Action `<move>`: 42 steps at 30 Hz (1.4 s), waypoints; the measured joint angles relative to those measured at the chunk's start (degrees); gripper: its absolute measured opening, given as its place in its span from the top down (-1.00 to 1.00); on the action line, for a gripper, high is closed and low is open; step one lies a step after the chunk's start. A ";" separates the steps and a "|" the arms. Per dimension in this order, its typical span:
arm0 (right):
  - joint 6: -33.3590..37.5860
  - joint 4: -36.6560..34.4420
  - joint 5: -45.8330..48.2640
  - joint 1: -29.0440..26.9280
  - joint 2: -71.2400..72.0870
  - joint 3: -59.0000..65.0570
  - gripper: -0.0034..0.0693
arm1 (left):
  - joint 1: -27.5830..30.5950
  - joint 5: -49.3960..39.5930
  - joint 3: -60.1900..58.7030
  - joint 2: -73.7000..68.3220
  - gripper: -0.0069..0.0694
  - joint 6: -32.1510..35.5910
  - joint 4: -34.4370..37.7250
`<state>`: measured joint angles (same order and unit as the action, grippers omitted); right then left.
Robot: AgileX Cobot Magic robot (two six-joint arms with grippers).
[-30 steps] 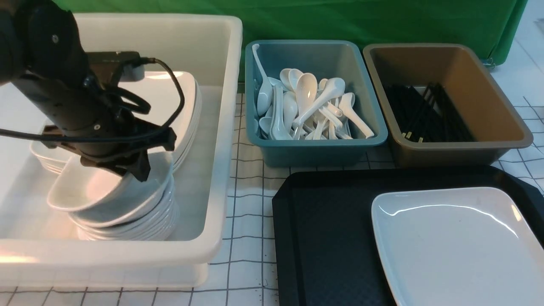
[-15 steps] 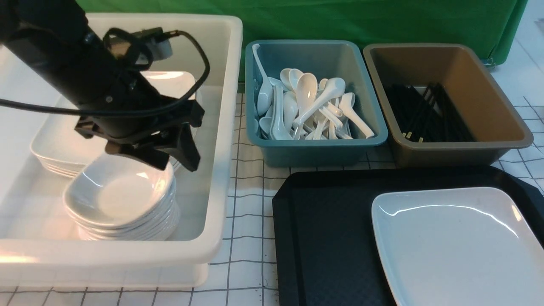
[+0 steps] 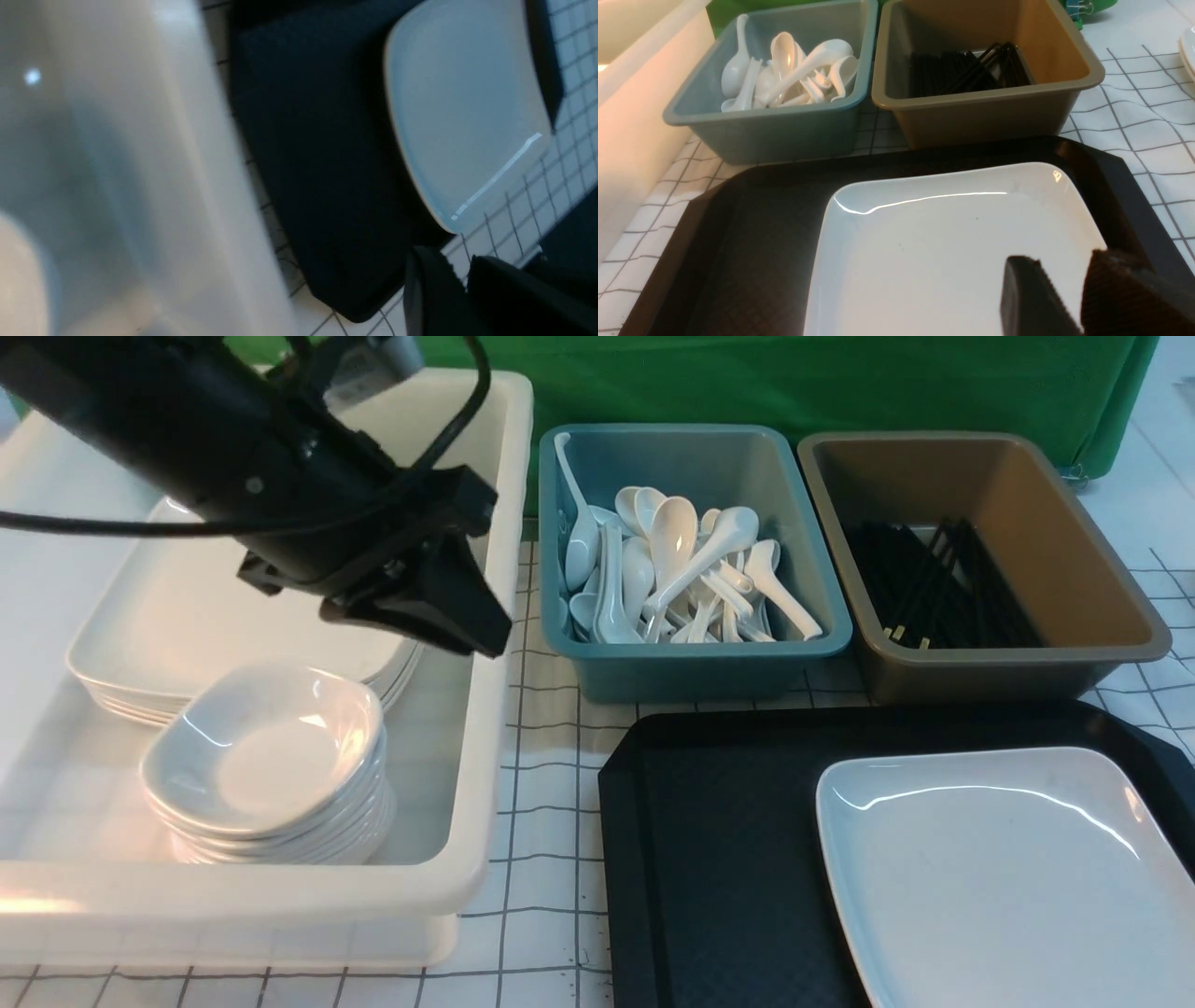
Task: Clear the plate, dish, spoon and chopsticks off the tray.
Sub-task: Use the left arm to grab a plate from the dinner plate
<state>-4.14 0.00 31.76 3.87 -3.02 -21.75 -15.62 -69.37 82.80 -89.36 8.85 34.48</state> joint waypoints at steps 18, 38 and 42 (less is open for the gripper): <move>0.02 0.00 0.00 0.00 0.00 0.00 0.25 | -39.29 21.50 0.01 -20.11 0.47 -0.45 -0.84; 0.12 0.00 0.00 0.00 0.00 0.00 0.25 | -36.57 36.02 0.01 -25.96 -0.59 -19.73 -14.88; 0.08 0.00 0.00 0.00 0.00 0.00 0.25 | -35.03 35.65 0.01 -25.96 -0.59 -21.83 -16.68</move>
<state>-4.05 0.00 31.76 3.87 -3.02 -21.75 -50.65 -33.72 82.81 -115.32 -12.98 17.81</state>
